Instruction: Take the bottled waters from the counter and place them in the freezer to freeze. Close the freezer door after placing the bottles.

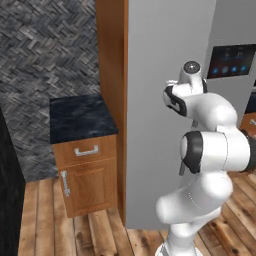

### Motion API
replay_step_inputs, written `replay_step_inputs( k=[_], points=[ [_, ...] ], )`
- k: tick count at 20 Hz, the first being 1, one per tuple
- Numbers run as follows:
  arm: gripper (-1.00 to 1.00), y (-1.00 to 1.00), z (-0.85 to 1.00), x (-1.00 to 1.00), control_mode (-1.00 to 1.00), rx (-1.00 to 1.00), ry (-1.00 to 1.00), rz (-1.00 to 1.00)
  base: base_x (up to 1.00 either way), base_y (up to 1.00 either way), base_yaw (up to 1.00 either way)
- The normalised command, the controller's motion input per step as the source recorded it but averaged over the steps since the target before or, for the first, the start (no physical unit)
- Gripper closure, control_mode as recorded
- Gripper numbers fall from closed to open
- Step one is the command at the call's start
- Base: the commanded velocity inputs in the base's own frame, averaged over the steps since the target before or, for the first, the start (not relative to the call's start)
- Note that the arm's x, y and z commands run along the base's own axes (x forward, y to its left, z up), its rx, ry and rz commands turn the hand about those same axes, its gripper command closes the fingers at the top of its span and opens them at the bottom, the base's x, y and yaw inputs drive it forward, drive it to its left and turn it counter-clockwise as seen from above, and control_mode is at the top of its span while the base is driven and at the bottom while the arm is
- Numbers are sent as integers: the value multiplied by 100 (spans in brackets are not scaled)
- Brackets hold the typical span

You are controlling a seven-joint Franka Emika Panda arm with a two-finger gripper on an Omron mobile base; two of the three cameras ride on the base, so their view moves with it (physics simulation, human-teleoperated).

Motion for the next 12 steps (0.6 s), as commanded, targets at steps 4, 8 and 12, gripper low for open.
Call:
replay_step_inputs(
  k=[4, 8, 12],
  points=[
    [-100, -21, 2, 35, -100, 11, 0, 3, 0, 0, 0],
    [-100, -23, 3, 36, -100, 12, -1, 9, 0, 0, 0],
    [-100, -12, 1, 38, -100, 14, -10, 13, 0, 0, 0]
  ],
)
